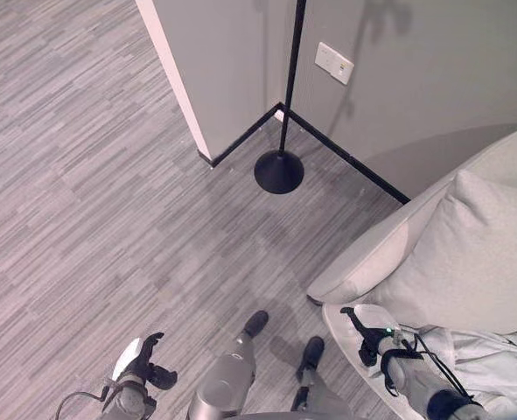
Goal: Hang the clothes on the sofa on the clothes rack.
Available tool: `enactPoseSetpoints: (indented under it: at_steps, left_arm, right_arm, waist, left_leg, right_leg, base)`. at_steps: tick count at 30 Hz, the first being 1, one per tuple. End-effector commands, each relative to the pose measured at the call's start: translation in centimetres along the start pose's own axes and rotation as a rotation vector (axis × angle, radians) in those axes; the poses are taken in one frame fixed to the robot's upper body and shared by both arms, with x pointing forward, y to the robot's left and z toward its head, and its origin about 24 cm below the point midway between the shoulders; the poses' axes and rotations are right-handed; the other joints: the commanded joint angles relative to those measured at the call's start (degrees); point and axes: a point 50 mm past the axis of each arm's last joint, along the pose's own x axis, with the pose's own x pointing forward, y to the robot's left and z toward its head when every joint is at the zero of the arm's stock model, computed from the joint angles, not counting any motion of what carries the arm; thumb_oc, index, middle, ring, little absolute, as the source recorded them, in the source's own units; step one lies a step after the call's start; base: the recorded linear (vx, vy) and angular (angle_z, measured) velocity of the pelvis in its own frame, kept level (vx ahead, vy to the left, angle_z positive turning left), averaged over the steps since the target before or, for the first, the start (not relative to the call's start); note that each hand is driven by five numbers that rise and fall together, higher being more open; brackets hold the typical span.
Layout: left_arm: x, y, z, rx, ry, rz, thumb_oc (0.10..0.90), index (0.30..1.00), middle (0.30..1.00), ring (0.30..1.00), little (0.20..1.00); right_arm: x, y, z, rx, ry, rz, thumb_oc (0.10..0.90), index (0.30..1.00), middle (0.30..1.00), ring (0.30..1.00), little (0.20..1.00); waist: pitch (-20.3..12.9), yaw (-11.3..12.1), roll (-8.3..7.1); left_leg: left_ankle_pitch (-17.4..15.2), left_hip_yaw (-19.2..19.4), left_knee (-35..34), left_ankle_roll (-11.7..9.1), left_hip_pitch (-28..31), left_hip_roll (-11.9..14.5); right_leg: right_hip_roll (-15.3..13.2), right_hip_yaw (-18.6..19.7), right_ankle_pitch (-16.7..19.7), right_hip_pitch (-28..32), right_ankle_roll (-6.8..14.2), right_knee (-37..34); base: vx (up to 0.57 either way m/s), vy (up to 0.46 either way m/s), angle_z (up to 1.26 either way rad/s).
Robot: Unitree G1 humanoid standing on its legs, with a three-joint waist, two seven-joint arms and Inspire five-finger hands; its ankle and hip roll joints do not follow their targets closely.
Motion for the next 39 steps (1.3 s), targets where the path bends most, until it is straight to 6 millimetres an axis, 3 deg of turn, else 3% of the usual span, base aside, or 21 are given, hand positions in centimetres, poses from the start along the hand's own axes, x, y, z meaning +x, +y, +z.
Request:
enactPoseSetpoints:
  at_steps: [1, 2, 3, 5, 7, 10, 11, 12, 13, 14, 16, 17, 19, 21, 23, 24, 27, 29, 31, 35, 39]
  left_arm:
    - [0.2, 2.2, -0.4, 0.037, -0.009, 0.103, 0.800, 0.900, 0.900, 0.900, 0.900]
    - [0.3, 2.2, -0.3, 0.036, -0.011, 0.103, 0.800, 0.900, 0.900, 0.900, 0.900]
    - [0.5, 2.7, 0.4, 0.071, -0.050, 0.128, 0.800, 0.900, 0.900, 0.900, 0.900]
    - [1.2, 3.7, 2.3, 0.096, -0.117, 0.150, 0.800, 0.900, 0.900, 0.900, 0.900]
    - [1.3, 4.7, 3.3, 0.093, -0.173, 0.208, 0.800, 0.900, 0.900, 0.900, 0.900]
    - [1.2, 4.8, 3.3, 0.133, -0.192, 0.215, 0.800, 0.900, 0.900, 0.900, 0.900]
    - [1.3, 4.6, 3.7, 0.212, -0.226, 0.196, 0.800, 0.900, 0.900, 0.900, 0.900]
    - [1.2, 4.2, 3.4, 0.253, -0.222, 0.176, 0.800, 0.900, 0.900, 0.900, 0.900]
    - [1.2, 4.2, 3.4, 0.253, -0.224, 0.176, 0.800, 0.900, 0.900, 0.900, 0.900]
    - [1.1, 3.7, 3.2, 0.279, -0.226, 0.157, 0.800, 0.900, 0.900, 0.900, 0.900]
    - [0.8, 3.0, 2.8, 0.302, -0.234, 0.122, 0.800, 0.900, 0.900, 0.900, 0.900]
    - [0.7, 2.7, 2.3, 0.326, -0.218, 0.095, 0.800, 0.900, 0.900, 0.900, 0.900]
    - [0.4, 1.7, 2.0, 0.336, -0.217, 0.058, 0.800, 0.900, 0.900, 0.900, 0.900]
    - [0.1, 1.2, 1.5, 0.329, -0.199, 0.036, 0.800, 0.900, 0.900, 0.900, 0.900]
    - [0.5, 1.9, 1.9, 0.318, -0.192, 0.051, 0.800, 0.900, 0.900, 0.900, 0.900]
    - [0.5, 1.9, 1.9, 0.316, -0.192, 0.051, 0.800, 0.900, 0.900, 0.900, 0.900]
    - [0.6, 2.8, 1.7, 0.218, -0.163, 0.100, 0.800, 0.900, 0.900, 0.900, 0.900]
    - [0.9, 3.5, 2.4, 0.216, -0.184, 0.134, 0.800, 0.900, 0.900, 0.900, 0.900]
    - [1.2, 4.6, 3.4, 0.211, -0.216, 0.180, 0.800, 0.900, 0.900, 0.900, 0.900]
    - [1.0, 4.1, 3.7, 0.250, -0.270, 0.180, 0.800, 0.900, 0.900, 0.900, 0.900]
    - [0.8, 3.3, 4.4, 0.354, -0.340, 0.145, 0.800, 0.900, 0.900, 0.900, 0.900]
  right_arm:
    - [-1.6, -1.5, -5.3, -0.193, 0.068, -0.036, 0.800, 0.900, 0.900, 0.900, 0.900]
    - [-1.6, -1.6, -5.3, -0.194, 0.069, -0.038, 0.800, 0.900, 0.900, 0.900, 0.900]
    - [-1.6, -2.4, -6.3, -0.281, 0.093, -0.049, 0.800, 0.900, 0.900, 0.900, 0.900]
    - [-1.5, -3.6, -6.8, -0.272, 0.112, -0.107, 0.800, 0.900, 0.900, 0.900, 0.900]
    - [-2.0, -5.2, -7.9, -0.295, 0.128, -0.189, 0.800, 0.900, 0.900, 0.900, 0.900]
    - [-2.5, -7.5, -9.2, -0.378, 0.131, -0.274, 0.800, 0.900, 0.900, 0.900, 0.900]
    - [-2.4, -10.1, -10.1, -0.405, 0.143, -0.343, 0.800, 0.900, 0.900, 0.900, 0.900]
    - [-2.5, -10.8, -10.4, -0.415, 0.144, -0.363, 0.800, 0.900, 0.900, 0.900, 0.900]
    - [-2.6, -10.9, -10.4, -0.415, 0.145, -0.364, 0.800, 0.900, 0.900, 0.900, 0.900]
    - [-2.8, -10.7, -10.8, -0.425, 0.151, -0.362, 0.800, 0.900, 0.900, 0.900, 0.900]
    - [-3.4, -10.8, -12.6, -0.510, 0.190, -0.319, 0.800, 0.900, 0.900, 0.900, 0.900]
    - [-3.9, -11.4, -13.9, -0.557, 0.229, -0.291, 0.800, 0.900, 0.900, 0.900, 0.900]
    - [-4.3, -11.5, -14.6, -0.541, 0.262, -0.283, 0.800, 0.900, 0.900, 0.900, 0.900]
    - [-4.1, -13.8, -14.5, -0.556, 0.262, -0.347, 0.800, 0.900, 0.900, 0.900, 0.900]
    - [-4.5, -14.7, -15.2, -0.620, 0.289, -0.332, 0.800, 0.900, 0.900, 0.900, 0.900]
    - [-4.5, -14.8, -15.2, -0.621, 0.290, -0.332, 0.800, 0.900, 0.900, 0.900, 0.900]
    - [-4.5, -15.0, -15.3, -0.637, 0.300, -0.313, 0.800, 0.900, 0.900, 0.900, 0.900]
    - [-4.5, -14.6, -15.4, -0.684, 0.302, -0.281, 0.800, 0.900, 0.900, 0.900, 0.900]
    - [-3.7, -14.6, -14.7, -0.673, 0.291, -0.279, 0.800, 0.900, 0.900, 0.900, 0.900]
    - [-2.7, -11.2, -14.0, -0.631, 0.266, -0.185, 0.800, 0.900, 0.900, 0.900, 0.900]
    - [-1.9, -10.2, -13.6, -0.639, 0.269, -0.168, 0.800, 0.900, 0.900, 0.900, 0.900]
  waist:
    - [1.44, 1.10, 4.46]
    - [1.62, 1.29, 4.45]
    - [2.06, 2.45, 6.91]
    - [2.86, 1.77, 5.86]
    - [4.01, 1.60, 5.40]
    - [3.85, 0.14, 4.59]
    - [4.41, -1.25, 4.12]
    - [4.30, -1.96, 4.01]
    - [4.28, -1.90, 4.04]
    - [3.91, -2.06, 3.77]
    - [3.44, -2.41, 3.15]
    - [3.06, -2.75, 3.52]
    - [2.02, -3.22, 4.06]
    - [3.52, -4.53, 5.88]
    - [4.50, -5.78, 6.96]
    - [4.40, -5.74, 6.85]
    - [3.28, -3.66, 8.58]
    - [3.63, -3.52, 8.95]
    - [5.02, -3.20, 7.82]
    - [4.25, -1.93, 5.03]
    - [4.33, -2.16, 4.78]
  left_leg:
    - [0.96, -4.77, -9.31, 3.83, 4.71, 0.61]
    - [1.13, -4.55, -9.31, 3.81, 4.59, 0.57]
    - [1.64, -5.15, -9.31, 4.58, 4.21, 1.31]
    - [2.73, -5.52, -9.31, 3.37, 2.93, 1.22]
    - [4.83, -6.23, -9.31, 1.39, -1.27, 1.97]
    - [5.12, -8.17, -9.31, 0.32, -4.35, 2.45]
    - [4.10, -7.52, -9.31, 0.95, -4.54, 1.77]
    - [2.44, -5.54, -9.31, 2.41, -3.21, 1.49]
    - [2.59, -5.47, -9.31, 2.46, -3.33, 1.45]
    - [1.14, -2.84, -9.31, 4.00, -1.86, 1.14]
    - [-4.29, 3.65, -2.78, 6.42, -1.99, -2.57]
    - [-4.80, 5.96, -2.91, 6.69, -1.74, -3.27]
    - [-5.94, 7.06, -3.36, 7.27, -1.23, -3.47]
    - [-8.00, 5.56, 0.88, 8.53, -3.60, -5.55]
    - [-8.54, 5.12, 3.94, 9.18, -5.77, -6.19]
    - [-8.47, 5.28, 3.93, 9.22, -6.03, -6.30]
    - [-6.81, 4.11, 2.03, 9.66, -6.59, -4.87]
    - [-6.04, 2.91, 1.72, 10.17, -6.35, -4.40]
    - [-4.97, 3.14, 1.05, 9.66, -6.93, -3.79]
    - [-0.20, 1.35, -5.93, 8.17, -8.66, -2.49]
    - [1.78, 0.32, -9.31, 7.45, -9.70, -1.55]
  right_leg:
    - [3.64, 0.74, -9.15, 0.87, -1.46, 8.32]
    - [3.50, 1.02, -9.86, -0.10, -1.45, 10.01]
    - [0.95, 3.04, -10.97, -4.10, -1.46, 19.41]
    - [3.00, 7.50, -13.27, -2.67, -2.89, 16.40]
    - [3.26, 5.57, -12.31, -2.66, -3.07, 13.02]
    - [4.95, 3.19, -11.94, -3.50, -3.79, 10.41]
    - [5.85, 3.56, -11.78, -4.93, -3.85, 10.00]
    - [5.90, 3.94, -11.52, -5.62, -3.80, 9.90]
    - [5.86, 4.00, -11.41, -5.76, -3.74, 9.91]
    - [5.72, 4.71, -11.00, -5.93, -3.76, 8.83]
    - [4.75, 5.11, -8.85, -7.59, -3.38, 5.45]
    - [5.07, 4.59, -8.51, -8.43, -2.96, 4.97]
    - [5.76, 5.28, -8.97, -8.77, -2.74, 5.26]
    - [5.89, 4.66, -11.27, -13.15, -2.64, 15.05]
    - [4.64, 8.38, -11.63, -19.48, -1.73, 25.67]
    - [4.56, 8.58, -11.78, -20.05, -1.63, 26.27]
    - [-0.15, 11.49, -9.55, -20.32, -3.80, 23.42]
    - [-1.78, 16.08, -6.04, -17.26, -4.16, 19.58]
    - [-1.99, 15.83, -3.68, -15.16, -3.14, 14.93]
    - [-1.62, 12.13, -2.19, -13.07, -1.22, 5.63]
    - [-0.36, 11.61, -2.54, -15.25, -1.62, 5.37]
  base:
    - [-0.17, -0.048, -0.23]
    - [-0.25, -0.060, -0.53]
    - [-0.16, -0.103, -0.69]
    - [-0.17, -0.334, -0.42]
    - [-0.24, -0.423, 0.25]
    - [-0.18, -0.308, 0.43]
    - [-0.11, -0.134, 0.51]
    - [-0.12, -0.124, 0.36]
    - [-0.02, -0.009, -0.05]
    - [-0.05, 0.013, -0.17]
    - [-0.08, 0.049, -0.34]
    - [-0.01, 0.042, -0.34]
    - [-0.01, 0.015, -0.05]
    - [-0.15, 0.057, 0.09]
    - [-0.13, 0.071, -0.15]
    - [-0.07, 0.108, -0.22]
    - [0.00, 0.074, -0.22]
    - [0.00, -0.064, -0.33]
    - [-0.06, -0.249, -0.10]
    - [-0.04, -0.281, -0.19]
    - [-0.03, -0.100, 0.13]
